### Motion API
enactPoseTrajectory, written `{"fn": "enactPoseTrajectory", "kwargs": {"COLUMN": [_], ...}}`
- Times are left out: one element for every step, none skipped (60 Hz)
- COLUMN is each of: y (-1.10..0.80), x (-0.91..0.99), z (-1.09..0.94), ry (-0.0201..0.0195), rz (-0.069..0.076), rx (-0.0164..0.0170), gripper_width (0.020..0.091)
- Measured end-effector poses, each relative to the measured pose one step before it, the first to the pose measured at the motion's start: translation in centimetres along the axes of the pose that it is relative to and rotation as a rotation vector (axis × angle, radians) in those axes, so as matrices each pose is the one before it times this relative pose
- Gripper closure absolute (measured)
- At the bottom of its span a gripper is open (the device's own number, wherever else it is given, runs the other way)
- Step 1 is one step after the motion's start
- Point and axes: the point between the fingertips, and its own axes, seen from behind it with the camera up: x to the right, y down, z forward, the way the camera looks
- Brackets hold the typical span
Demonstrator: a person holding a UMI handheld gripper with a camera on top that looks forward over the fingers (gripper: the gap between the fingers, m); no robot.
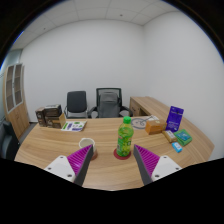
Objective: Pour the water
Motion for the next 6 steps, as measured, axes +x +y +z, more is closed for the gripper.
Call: {"fn": "enactPoseTrajectory", "kwargs": {"y": [-0.077, -0.055, -0.091, -0.13, -0.153, -0.18], "x": [-0.033, 0.011, 0.034, 0.045, 0.039, 0.037], "z": [0.031, 0.021, 0.021, 0.027, 0.009, 0.018], "ry": [0.00066, 0.00117, 0.0022, 0.00308, 0.00315, 0.00244], "rz": [-0.0031, -0.0029, -0.0031, -0.0034, -0.0023, -0.0007], "rx": [0.00047, 0.0006, 0.0018, 0.00374, 0.00454, 0.00424], "gripper_width": [0.0277, 0.0279, 0.0278, 0.0279, 0.0279, 0.0279]}}
